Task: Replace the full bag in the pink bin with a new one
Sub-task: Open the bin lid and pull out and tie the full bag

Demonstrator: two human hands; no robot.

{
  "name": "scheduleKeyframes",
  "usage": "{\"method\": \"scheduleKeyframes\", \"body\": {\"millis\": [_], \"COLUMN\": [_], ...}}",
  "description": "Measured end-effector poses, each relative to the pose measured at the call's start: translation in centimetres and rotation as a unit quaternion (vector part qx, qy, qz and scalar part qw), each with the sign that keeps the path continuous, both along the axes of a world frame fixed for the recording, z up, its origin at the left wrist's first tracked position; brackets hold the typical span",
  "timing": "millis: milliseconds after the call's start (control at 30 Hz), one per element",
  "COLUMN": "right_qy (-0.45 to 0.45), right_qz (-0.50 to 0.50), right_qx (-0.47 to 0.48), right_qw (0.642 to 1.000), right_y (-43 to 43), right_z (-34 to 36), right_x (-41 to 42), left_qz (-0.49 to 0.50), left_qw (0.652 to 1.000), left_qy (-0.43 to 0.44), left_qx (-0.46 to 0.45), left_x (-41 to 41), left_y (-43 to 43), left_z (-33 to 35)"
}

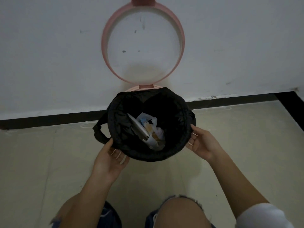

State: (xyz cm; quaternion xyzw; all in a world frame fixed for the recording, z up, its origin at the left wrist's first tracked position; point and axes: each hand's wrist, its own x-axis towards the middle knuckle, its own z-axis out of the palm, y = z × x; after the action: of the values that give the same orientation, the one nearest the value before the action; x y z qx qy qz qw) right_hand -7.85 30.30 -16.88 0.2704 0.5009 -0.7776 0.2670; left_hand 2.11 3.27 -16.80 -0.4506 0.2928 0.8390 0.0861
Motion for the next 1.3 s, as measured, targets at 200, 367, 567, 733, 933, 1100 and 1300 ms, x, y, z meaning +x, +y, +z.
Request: {"method": "scheduleKeyframes", "body": {"millis": [200,367,567,733,933,1100,1300], "right_qy": [0.132,0.151,0.081,0.112,0.043,-0.007,0.022], "right_qz": [0.035,0.117,0.122,0.145,0.266,0.055,0.249], "right_qx": [0.326,0.263,0.216,0.272,0.220,0.065,0.158], "right_qw": [0.935,0.946,0.966,0.945,0.938,0.996,0.955], "right_y": [-0.2,-1.8,-2.7,-2.1,-2.8,-3.3,-4.4], "right_z": [1.8,4.8,5.3,4.7,5.3,5.3,5.8], "right_x": [1.0,-0.1,-0.7,2.7,4.1,2.5,2.1], "left_qz": [-0.058,-0.139,-0.192,-0.233,-0.188,-0.171,-0.196], "left_qw": [0.989,0.957,0.951,0.947,0.955,0.964,0.972], "left_qy": [0.009,0.020,0.029,0.047,0.020,0.019,0.010], "left_qx": [-0.137,-0.253,-0.241,-0.216,-0.229,-0.201,-0.131], "left_x": [1.3,0.3,0.0,2.7,3.2,2.2,2.0], "left_y": [-1.0,-2.3,-2.4,-0.2,0.9,-0.3,-1.0], "left_z": [0.7,2.5,2.7,1.2,1.1,2.1,1.7]}}
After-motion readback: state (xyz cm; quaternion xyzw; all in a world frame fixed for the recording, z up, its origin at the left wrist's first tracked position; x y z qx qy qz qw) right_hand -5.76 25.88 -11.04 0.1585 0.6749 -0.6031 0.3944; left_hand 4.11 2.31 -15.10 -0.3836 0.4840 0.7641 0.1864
